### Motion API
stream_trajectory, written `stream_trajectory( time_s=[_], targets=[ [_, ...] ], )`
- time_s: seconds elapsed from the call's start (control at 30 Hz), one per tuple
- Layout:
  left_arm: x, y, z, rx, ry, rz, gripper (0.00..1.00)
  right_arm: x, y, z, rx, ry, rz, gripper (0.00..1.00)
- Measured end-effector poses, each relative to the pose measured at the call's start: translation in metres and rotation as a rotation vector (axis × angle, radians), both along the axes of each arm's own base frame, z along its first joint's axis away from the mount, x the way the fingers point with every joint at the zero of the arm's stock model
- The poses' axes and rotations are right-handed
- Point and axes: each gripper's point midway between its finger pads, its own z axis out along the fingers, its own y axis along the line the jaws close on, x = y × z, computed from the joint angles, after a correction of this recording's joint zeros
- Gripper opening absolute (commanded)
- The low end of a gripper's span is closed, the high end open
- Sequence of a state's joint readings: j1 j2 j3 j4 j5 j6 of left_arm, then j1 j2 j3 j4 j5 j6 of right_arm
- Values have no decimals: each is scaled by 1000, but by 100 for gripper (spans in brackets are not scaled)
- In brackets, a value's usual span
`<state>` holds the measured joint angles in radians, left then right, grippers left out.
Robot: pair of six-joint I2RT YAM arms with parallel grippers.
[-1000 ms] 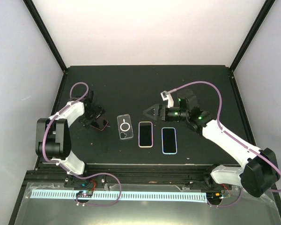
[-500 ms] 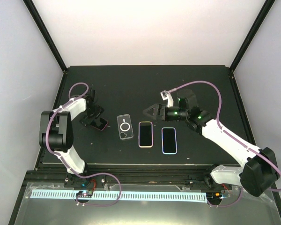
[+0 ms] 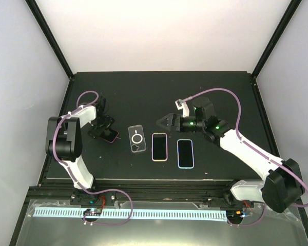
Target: Put the phone into the phone case
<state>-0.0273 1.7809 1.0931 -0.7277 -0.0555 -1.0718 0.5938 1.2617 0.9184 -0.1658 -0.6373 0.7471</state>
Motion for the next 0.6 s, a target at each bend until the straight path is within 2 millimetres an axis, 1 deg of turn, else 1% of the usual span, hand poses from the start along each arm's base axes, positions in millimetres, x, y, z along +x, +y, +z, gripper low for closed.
stream_trajectory(
  time_s=[0.03, 0.37, 0.47, 0.5, 0.6],
  targets=[
    [-1, 0, -3, 1, 9, 1, 96, 0, 0, 0, -1, -1, 0, 100],
    [2, 0, -5, 2, 46, 8, 95, 0, 0, 0, -2, -3, 1, 100],
    [2, 0, -5, 1, 49, 11, 92, 0, 0, 0, -2, -4, 1, 100],
    [1, 0, -5, 0, 50, 13, 89, 0, 0, 0, -2, -4, 1, 100],
    [0, 0, -5, -1, 55, 21, 84, 0, 0, 0, -1, -4, 1, 100]
  ],
)
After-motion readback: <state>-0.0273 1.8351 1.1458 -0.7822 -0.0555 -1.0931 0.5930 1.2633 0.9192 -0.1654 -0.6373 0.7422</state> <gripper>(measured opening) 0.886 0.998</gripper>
